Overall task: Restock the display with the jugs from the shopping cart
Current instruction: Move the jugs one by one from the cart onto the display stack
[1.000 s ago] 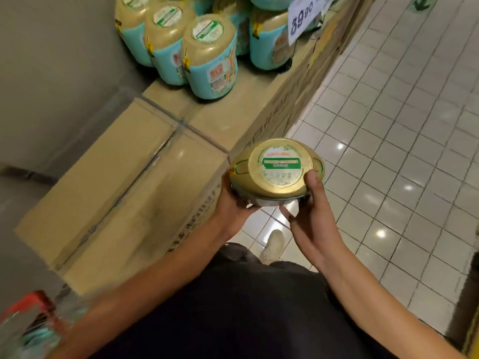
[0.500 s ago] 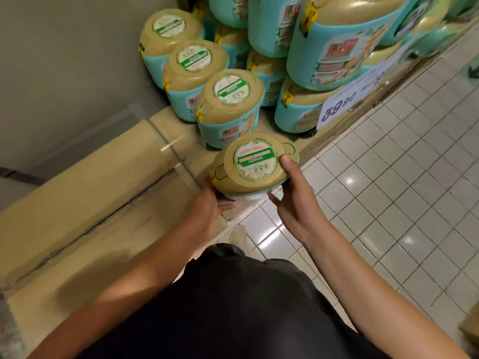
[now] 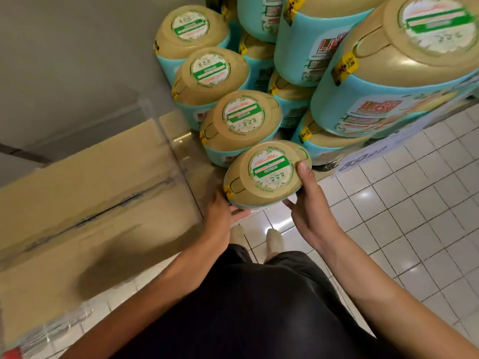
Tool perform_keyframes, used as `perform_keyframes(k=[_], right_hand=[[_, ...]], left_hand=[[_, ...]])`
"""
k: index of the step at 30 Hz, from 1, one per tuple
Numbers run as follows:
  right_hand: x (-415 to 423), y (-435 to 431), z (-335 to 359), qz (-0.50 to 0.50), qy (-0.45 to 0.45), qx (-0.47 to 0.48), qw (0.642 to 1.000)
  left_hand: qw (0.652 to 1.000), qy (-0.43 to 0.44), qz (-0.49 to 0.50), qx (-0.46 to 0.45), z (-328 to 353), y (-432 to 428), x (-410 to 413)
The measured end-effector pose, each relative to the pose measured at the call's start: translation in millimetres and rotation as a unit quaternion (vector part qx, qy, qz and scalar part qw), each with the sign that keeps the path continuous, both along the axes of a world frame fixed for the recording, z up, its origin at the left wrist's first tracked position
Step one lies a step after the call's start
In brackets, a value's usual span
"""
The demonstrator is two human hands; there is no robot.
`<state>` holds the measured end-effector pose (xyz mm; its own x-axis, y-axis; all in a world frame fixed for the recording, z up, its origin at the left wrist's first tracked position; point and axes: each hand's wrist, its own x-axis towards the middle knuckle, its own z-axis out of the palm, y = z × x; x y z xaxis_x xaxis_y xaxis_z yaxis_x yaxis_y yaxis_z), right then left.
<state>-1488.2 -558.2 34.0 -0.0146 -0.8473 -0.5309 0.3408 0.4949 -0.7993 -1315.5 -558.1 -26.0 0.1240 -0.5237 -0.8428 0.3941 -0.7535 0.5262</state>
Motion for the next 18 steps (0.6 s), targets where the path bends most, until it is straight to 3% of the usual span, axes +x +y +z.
perform_keyframes(k=[5, 11, 18], right_hand=[[-24, -11, -9, 0.040, -0.017, -0.011, 0.999], [-39, -9, -15, 0.080, -0.051, -0.053, 0.994], [-53, 35, -38, 0.036, 0.062, 0.041, 0.997]], left_hand=[[0.996, -0.059, 0.023, -0.065, 8, 2, -24], [0.985, -0.119, 0.106, -0.068, 19, 7, -45], [0.966, -0.171, 0.159, -0.113, 21, 53, -48]])
